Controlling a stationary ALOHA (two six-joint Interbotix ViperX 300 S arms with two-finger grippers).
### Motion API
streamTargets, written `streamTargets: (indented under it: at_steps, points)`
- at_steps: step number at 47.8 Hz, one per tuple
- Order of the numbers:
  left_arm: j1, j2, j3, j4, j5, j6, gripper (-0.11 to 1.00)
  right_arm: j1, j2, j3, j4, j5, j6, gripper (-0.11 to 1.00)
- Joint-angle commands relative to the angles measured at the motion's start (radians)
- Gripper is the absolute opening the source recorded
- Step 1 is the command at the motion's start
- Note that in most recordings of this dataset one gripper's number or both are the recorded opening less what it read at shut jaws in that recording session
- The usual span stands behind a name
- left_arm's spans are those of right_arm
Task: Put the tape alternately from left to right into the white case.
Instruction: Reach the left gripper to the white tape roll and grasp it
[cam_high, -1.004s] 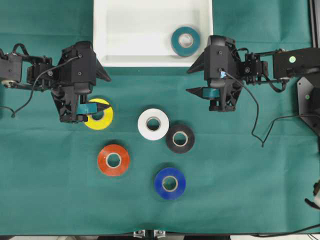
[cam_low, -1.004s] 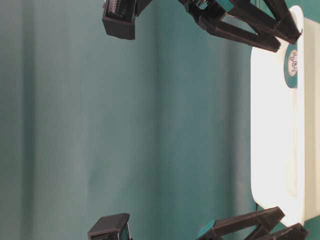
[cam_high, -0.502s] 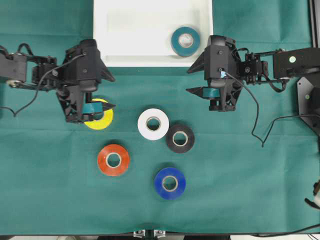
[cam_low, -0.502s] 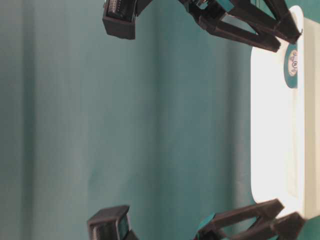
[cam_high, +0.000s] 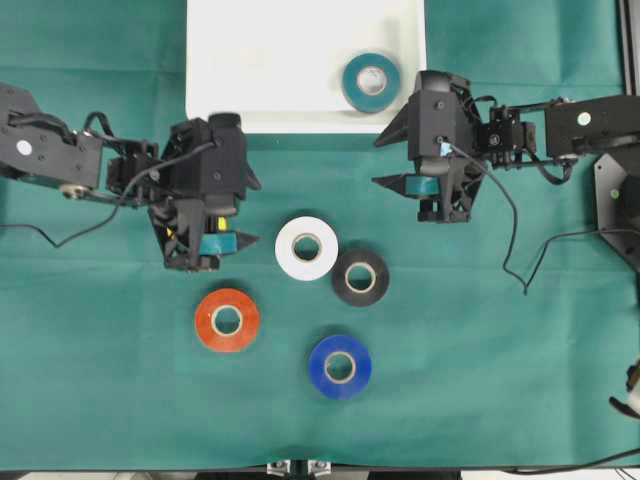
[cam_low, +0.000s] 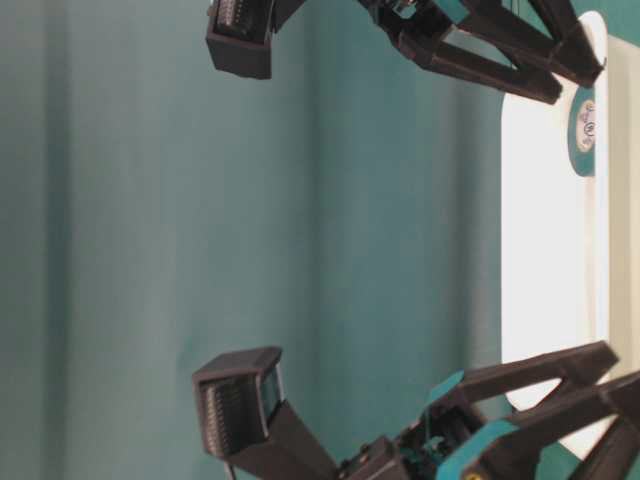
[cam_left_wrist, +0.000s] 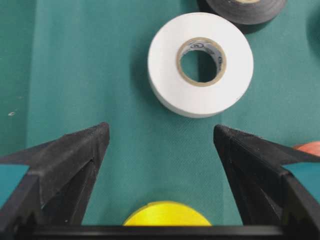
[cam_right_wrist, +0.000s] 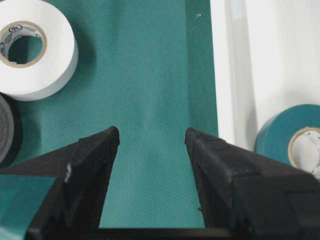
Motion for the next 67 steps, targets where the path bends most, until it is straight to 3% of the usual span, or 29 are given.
streamTargets:
  at_steps: [1,44,67]
  points:
    - [-0.009,0.009,-0.034,-0.002,-0.005,-0.002,0.65,0.003,-0.002,-0.009,-0.002,-0.009,-0.002,0.66]
    - [0.006,0.242,-0.255,0.002,0.037,0.002,0.65,0.003,0.015,0.018,-0.002,-0.026,-0.002,0.66]
    - [0.015,0.29,-0.275,0.002,0.061,0.002,0.64,0.005,0.015,0.038,-0.005,-0.071,-0.005,0.66]
